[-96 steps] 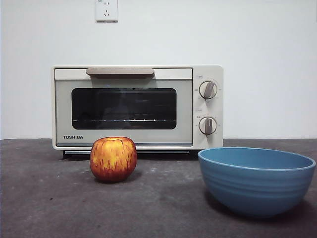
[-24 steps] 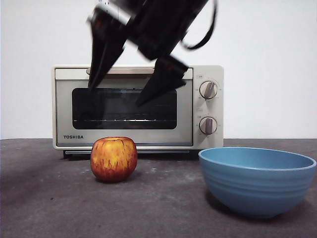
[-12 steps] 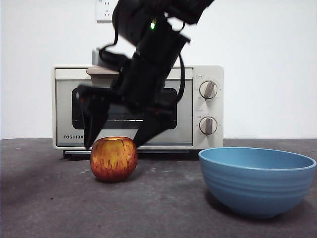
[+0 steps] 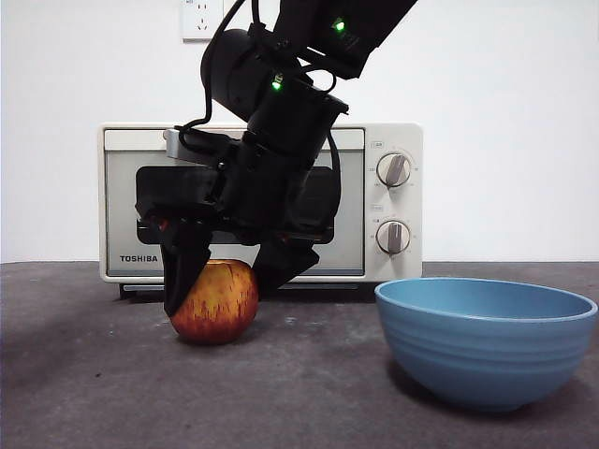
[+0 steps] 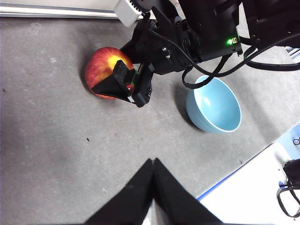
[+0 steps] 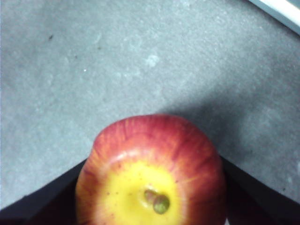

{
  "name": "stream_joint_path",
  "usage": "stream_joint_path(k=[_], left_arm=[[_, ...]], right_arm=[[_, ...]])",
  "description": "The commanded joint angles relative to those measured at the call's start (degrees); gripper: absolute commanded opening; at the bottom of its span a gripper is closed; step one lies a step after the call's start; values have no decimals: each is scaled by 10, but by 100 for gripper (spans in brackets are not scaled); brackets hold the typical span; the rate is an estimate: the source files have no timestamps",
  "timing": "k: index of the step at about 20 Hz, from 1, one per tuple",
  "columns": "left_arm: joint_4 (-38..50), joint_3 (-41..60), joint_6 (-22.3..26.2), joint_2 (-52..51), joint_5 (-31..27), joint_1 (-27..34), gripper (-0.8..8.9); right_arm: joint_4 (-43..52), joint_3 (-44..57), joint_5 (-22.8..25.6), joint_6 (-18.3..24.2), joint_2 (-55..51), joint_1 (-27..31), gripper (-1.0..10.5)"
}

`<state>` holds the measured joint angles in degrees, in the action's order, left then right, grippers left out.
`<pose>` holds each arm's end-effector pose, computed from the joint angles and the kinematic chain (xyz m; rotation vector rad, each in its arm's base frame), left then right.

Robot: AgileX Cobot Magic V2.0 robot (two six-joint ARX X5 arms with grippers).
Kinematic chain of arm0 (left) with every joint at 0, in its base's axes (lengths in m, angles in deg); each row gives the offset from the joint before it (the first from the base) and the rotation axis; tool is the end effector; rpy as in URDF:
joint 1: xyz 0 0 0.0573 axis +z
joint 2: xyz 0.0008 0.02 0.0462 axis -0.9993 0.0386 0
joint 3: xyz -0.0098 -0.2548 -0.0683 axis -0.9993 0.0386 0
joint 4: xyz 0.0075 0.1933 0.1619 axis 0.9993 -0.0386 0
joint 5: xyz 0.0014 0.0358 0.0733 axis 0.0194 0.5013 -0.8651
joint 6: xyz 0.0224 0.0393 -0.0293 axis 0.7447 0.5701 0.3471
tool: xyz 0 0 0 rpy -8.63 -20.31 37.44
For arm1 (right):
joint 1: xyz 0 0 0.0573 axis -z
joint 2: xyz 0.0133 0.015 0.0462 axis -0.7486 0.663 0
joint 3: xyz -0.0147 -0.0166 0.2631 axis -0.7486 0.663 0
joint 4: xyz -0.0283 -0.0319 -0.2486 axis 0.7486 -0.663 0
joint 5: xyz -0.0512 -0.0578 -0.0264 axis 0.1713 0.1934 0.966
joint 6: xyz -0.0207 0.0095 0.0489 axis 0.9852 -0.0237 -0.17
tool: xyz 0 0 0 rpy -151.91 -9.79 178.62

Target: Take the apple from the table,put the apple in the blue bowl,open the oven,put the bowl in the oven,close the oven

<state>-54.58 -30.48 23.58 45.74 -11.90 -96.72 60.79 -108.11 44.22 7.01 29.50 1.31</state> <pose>0.0892 -0.0306 0.2851 -0.2801 0.7415 -0.6770 0.2839 0.3097 0.1728 -0.2165 0.9961 0.7454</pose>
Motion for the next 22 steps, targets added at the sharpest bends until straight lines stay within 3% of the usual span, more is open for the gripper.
stream_joint_path(k=[1, 8, 13, 18, 22], left_arm=[[5, -9, 11, 3, 0, -2, 7], [8, -9, 12, 3, 0, -2, 7], [9, -9, 13, 3, 0, -2, 7], [10, -9, 13, 3, 0, -2, 7], [14, -9, 13, 3, 0, -2, 7]], right_arm=[[-19, -23, -2, -13, 0, -7, 284], [-129, -60, 9, -2, -129, -4, 288], [-230, -40, 51, 11, -234, -3, 297], [-213, 108, 90, 9, -364, -3, 297], [-165, 250, 113, -19, -451, -2, 297]])
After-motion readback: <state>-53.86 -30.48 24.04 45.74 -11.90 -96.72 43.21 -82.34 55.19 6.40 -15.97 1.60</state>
